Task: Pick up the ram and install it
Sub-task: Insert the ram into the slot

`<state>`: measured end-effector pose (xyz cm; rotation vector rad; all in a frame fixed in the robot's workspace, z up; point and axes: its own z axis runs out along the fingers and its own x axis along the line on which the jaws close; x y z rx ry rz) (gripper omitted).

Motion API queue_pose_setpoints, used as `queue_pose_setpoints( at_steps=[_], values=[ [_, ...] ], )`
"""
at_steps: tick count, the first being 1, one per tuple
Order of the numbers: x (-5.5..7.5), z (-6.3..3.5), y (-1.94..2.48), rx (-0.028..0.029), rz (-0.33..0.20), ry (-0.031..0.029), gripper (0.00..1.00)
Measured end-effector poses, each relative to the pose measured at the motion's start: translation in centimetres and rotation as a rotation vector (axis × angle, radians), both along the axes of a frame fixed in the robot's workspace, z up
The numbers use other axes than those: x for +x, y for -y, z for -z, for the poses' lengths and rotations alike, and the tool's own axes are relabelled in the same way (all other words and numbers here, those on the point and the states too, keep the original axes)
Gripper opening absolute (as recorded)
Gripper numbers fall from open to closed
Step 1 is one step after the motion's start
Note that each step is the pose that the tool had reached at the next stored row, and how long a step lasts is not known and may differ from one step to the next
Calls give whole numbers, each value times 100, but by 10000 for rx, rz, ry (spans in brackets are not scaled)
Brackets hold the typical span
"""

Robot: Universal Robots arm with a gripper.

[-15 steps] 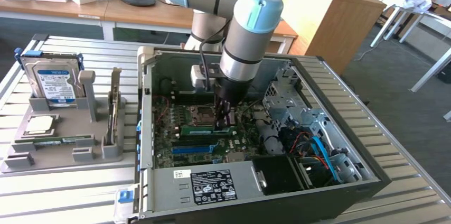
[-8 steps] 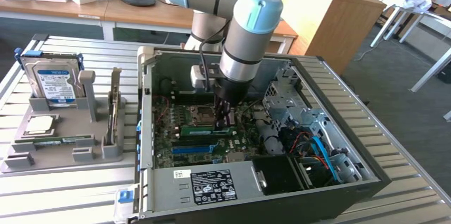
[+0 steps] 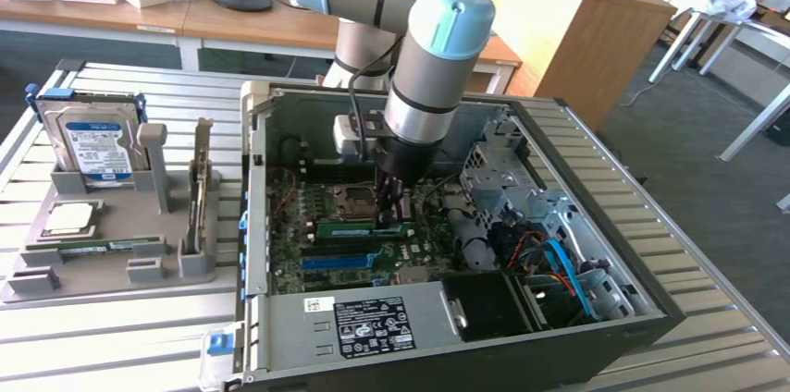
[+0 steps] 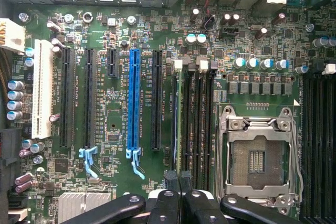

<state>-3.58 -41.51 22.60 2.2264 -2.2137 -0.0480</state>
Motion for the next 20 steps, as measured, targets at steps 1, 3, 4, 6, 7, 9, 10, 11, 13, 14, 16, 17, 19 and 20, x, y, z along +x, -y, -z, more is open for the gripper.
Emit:
queue_pose_setpoints(
  at_steps=[1,3,4,6,7,9,10,11,13,14,16,17,19,20],
  values=[
    [0,0,0,0,0,0,11],
    [0,0,0,0,1,0,11],
    [0,0,0,0,1,0,11],
    [0,0,0,1,0,1,13],
    [0,0,0,1,0,1,13],
    [0,0,0,1,0,0,24],
    [0,0,0,1,0,0,24],
    [0,0,0,1,0,0,31],
    [0,0,0,1,0,1,31],
    [0,0,0,0,0,0,31],
    [0,0,0,1,0,0,31],
    [0,0,0,0,0,0,31],
    [0,-10,0,1,0,0,31],
    [0,-28,0,0,1,1,31]
  ],
)
